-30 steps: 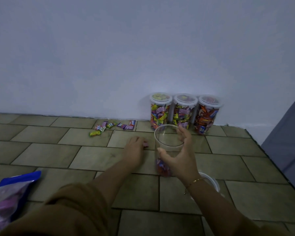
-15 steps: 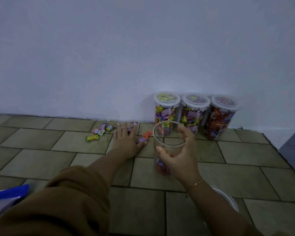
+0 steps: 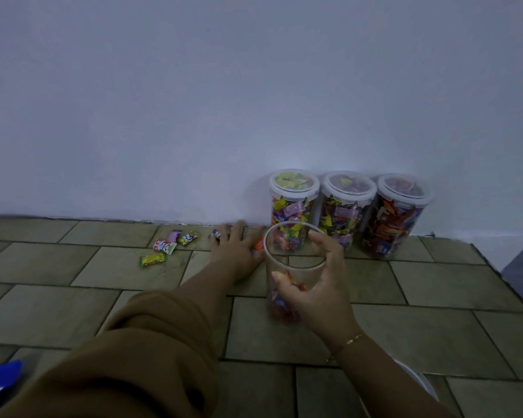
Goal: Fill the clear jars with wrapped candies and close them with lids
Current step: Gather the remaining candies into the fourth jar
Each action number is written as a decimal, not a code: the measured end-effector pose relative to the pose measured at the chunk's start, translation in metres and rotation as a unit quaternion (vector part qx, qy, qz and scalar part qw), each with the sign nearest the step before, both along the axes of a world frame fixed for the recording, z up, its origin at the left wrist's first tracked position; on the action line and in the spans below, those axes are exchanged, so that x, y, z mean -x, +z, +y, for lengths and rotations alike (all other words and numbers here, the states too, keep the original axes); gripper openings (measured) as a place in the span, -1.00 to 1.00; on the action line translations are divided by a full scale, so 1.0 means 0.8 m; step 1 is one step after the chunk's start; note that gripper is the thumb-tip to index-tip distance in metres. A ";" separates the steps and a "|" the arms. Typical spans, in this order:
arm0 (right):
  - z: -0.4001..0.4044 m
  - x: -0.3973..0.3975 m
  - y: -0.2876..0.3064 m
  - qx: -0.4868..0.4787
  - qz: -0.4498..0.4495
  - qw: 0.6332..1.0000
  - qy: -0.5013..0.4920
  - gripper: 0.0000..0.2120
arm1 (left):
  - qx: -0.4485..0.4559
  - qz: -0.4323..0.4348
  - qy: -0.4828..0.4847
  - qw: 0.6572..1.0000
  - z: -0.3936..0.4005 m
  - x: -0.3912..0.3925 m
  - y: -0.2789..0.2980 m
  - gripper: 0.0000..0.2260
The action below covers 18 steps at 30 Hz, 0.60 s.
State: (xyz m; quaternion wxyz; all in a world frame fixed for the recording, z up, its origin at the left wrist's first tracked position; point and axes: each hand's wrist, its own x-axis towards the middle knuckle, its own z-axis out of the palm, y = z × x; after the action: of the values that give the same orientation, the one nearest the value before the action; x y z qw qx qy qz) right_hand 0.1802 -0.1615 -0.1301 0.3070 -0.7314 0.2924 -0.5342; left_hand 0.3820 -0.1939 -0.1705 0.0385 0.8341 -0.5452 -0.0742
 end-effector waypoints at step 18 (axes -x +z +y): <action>0.004 0.009 0.010 -0.065 0.041 0.997 0.029 -0.39 | 0.150 -0.060 0.096 0.982 0.088 0.052 -0.007 -0.68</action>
State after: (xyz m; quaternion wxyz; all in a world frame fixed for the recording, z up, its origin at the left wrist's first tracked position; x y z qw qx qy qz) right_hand 0.1732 -0.1586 -0.1223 0.3572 -0.7390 0.3174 -0.4749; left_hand 0.3402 -0.1238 -0.1761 0.1374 0.8703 -0.4689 0.0623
